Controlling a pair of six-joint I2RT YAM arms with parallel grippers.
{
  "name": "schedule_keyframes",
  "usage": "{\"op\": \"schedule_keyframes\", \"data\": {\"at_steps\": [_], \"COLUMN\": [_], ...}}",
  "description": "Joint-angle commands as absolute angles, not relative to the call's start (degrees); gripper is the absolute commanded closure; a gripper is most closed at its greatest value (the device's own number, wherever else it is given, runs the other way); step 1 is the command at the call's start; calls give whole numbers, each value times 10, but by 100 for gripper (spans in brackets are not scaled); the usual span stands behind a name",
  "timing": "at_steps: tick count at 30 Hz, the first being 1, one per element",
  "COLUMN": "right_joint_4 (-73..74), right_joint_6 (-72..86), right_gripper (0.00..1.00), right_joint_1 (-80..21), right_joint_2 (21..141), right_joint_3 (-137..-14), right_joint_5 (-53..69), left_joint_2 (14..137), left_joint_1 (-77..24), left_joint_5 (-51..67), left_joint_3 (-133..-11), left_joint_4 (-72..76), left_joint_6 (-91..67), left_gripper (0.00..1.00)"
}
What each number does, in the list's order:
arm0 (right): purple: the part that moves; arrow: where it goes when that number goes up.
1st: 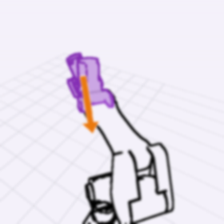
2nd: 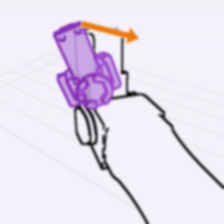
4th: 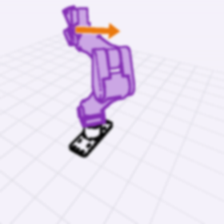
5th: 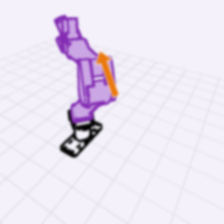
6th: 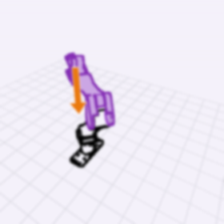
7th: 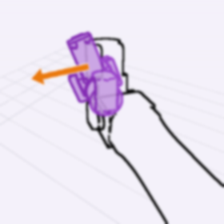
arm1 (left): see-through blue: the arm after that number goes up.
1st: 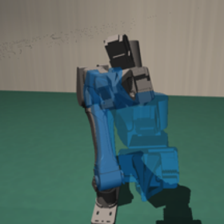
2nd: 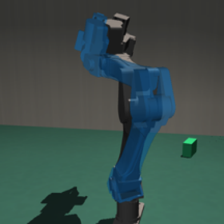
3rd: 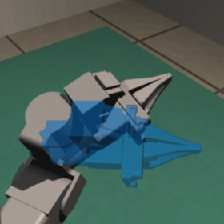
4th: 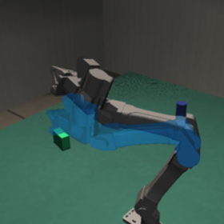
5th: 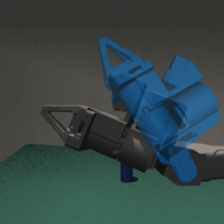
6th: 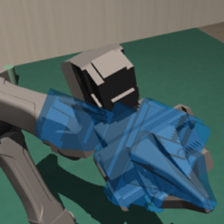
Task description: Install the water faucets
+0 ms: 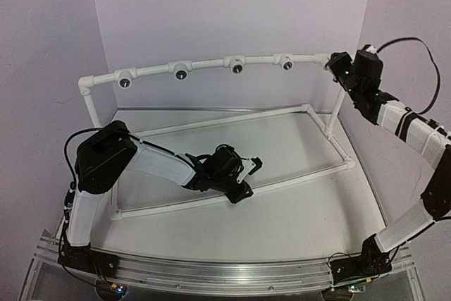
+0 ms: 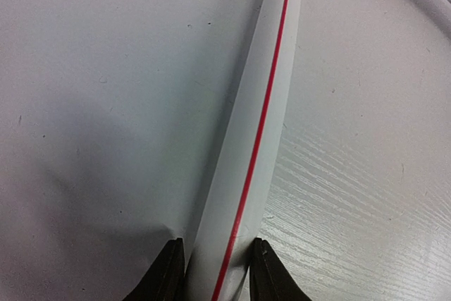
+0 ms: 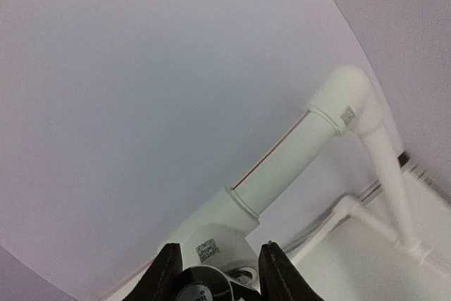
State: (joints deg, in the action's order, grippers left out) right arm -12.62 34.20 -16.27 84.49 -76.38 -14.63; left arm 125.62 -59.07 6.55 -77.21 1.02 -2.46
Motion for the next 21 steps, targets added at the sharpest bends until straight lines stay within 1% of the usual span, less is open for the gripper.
{"op": "schedule_keyframes", "data": {"at_steps": [1,2,3,4,5,8,10,11,12,14,15,16,17,18,20,21], "right_joint_4": [-191,-212,-255,-262,-322,-380,-409,-416,-417,-416,-416,-414,-364,-332,-330,-330], "right_joint_6": [962,1011,1124,1137,1202,1253,1247,1227,1207,1156,1105,1061,970,943,888,861], "right_gripper": [100,100,100,100,100,100,100,98,92,76,68,57,40,25,11,10], "right_joint_1": [-116,-111,-107,-107,-106,-92,-83,-78,-73,-57,-50,-39,-29,-26,-18,-15], "right_joint_2": [827,830,846,849,872,910,920,920,919,913,913,914,910,903,883,877], "right_joint_3": [-664,-646,-628,-626,-619,-623,-627,-627,-626,-625,-631,-643,-663,-668,-657,-657], "right_joint_5": [-54,-34,-11,-9,-5,40,45,44,46,64,77,107,151,160,172,175], "left_joint_2": [1352,1353,1353,1353,1353,1352,1351,1350,1349,1349,1350,1351,1351,1351,1351,1352], "left_joint_1": [-594,-594,-594,-594,-595,-594,-594,-594,-594,-594,-594,-594,-594,-594,-594,-594], "left_joint_5": [55,55,55,55,54,55,54,54,54,54,54,54,54,54,56,57], "left_joint_3": [-704,-704,-704,-704,-704,-703,-702,-701,-700,-700,-700,-700,-700,-700,-701,-701], "left_joint_4": [-252,-251,-250,-250,-249,-248,-249,-248,-248,-247,-247,-247,-247,-247,-247,-247], "left_joint_6": [-76,-76,-76,-76,-76,-76,-78,-78,-78,-79,-79,-79,-79,-79,-78,-78], "left_gripper": [100,100,100,100,100,100,100,100,100,100,100,100,100,100,100,100]}}
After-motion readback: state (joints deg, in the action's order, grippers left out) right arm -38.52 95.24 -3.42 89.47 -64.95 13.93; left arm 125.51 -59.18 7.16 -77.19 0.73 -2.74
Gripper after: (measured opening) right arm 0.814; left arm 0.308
